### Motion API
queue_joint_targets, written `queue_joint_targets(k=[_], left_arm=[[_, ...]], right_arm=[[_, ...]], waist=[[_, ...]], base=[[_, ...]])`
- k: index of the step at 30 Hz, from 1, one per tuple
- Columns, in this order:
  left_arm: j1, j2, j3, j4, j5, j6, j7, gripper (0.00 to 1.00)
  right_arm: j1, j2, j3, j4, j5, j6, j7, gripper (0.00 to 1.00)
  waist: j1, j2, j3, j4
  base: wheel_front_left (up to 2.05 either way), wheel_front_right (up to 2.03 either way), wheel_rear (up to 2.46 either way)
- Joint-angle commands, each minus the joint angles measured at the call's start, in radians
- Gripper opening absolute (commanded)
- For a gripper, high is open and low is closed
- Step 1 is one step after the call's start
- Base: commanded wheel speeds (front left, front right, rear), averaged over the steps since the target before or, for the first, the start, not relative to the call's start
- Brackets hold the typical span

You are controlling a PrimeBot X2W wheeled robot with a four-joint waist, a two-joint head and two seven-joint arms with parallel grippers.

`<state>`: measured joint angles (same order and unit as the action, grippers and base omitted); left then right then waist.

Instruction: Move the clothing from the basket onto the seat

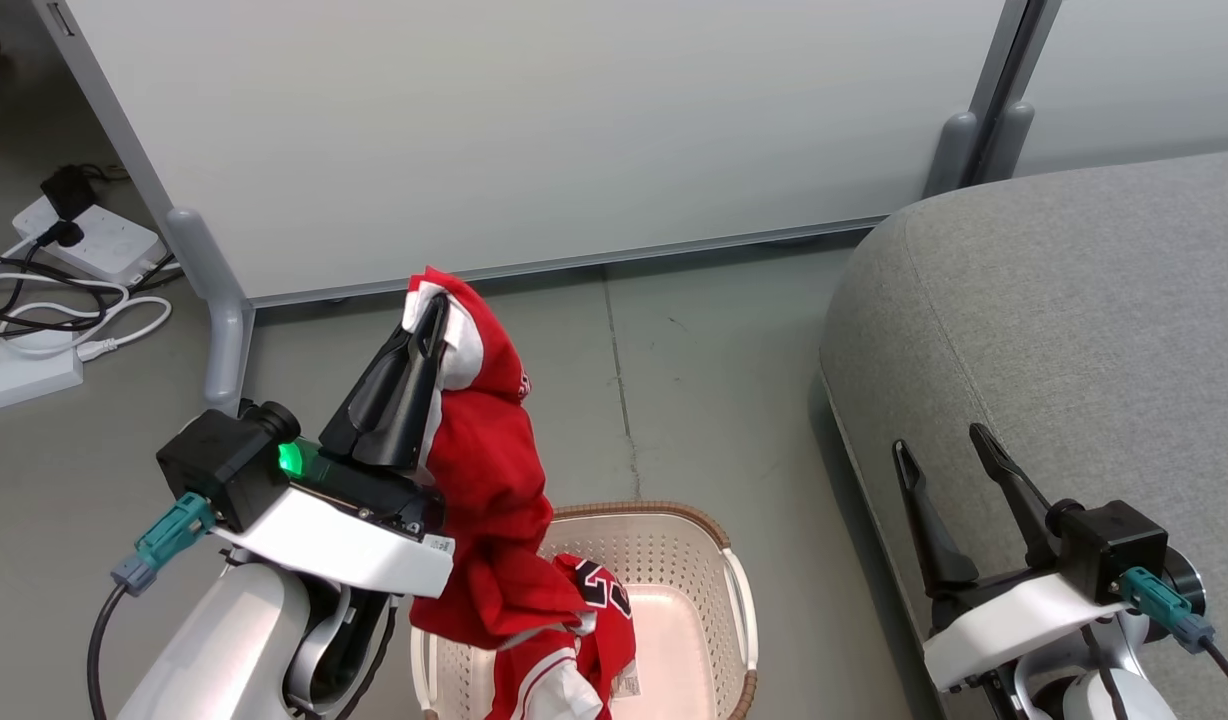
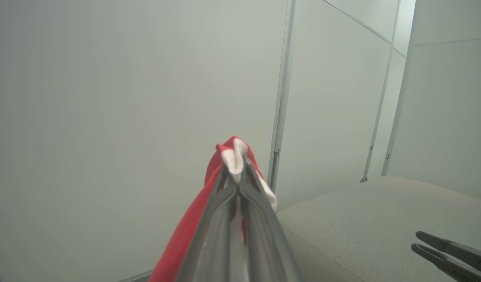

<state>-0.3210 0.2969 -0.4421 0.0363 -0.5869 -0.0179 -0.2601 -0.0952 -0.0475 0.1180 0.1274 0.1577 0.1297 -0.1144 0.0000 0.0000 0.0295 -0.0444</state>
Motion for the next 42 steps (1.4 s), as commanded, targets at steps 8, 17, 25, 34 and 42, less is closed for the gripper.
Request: queue_joint_targets(k=[8, 17, 25, 34, 42], left_arm=[[0.018, -0.022, 0.022, 0.020, 0.024, -0.020, -0.004, 0.00], [0.022, -0.036, 0.032, 0.037, 0.034, -0.030, -0.004, 0.00], [0.010, -0.043, 0.033, 0.052, 0.041, -0.037, -0.004, 0.00], [-0.030, -0.064, 0.008, 0.064, 0.048, -0.055, -0.004, 0.00], [-0.065, -0.085, -0.014, 0.077, 0.051, -0.068, -0.004, 0.00]], right_arm=[[0.013, -0.005, 0.001, -0.009, 0.002, 0.002, 0.009, 1.00], [0.008, -0.005, 0.008, -0.004, 0.010, 0.002, 0.009, 1.00], [-0.035, -0.004, 0.051, 0.000, 0.035, 0.002, -0.006, 1.00], [-0.193, -0.005, 0.314, 0.084, 0.148, 0.002, -0.049, 1.00], [-0.357, -0.006, 0.598, 0.227, 0.288, 0.002, -0.097, 1.00]], waist=[[0.0000, 0.0000, -0.010, -0.002], [0.0000, 0.0000, -0.016, -0.001], [0.0000, 0.0000, -0.018, 0.011], [0.0000, 0.0000, 0.001, 0.058], [0.0000, 0.0000, 0.013, 0.100]], base=[[0.00, 0.00, 0.00], [0.00, 0.00, 0.00], [0.00, 0.00, 0.00], [0.00, 0.00, 0.00], [0.00, 0.00, 0.00]])
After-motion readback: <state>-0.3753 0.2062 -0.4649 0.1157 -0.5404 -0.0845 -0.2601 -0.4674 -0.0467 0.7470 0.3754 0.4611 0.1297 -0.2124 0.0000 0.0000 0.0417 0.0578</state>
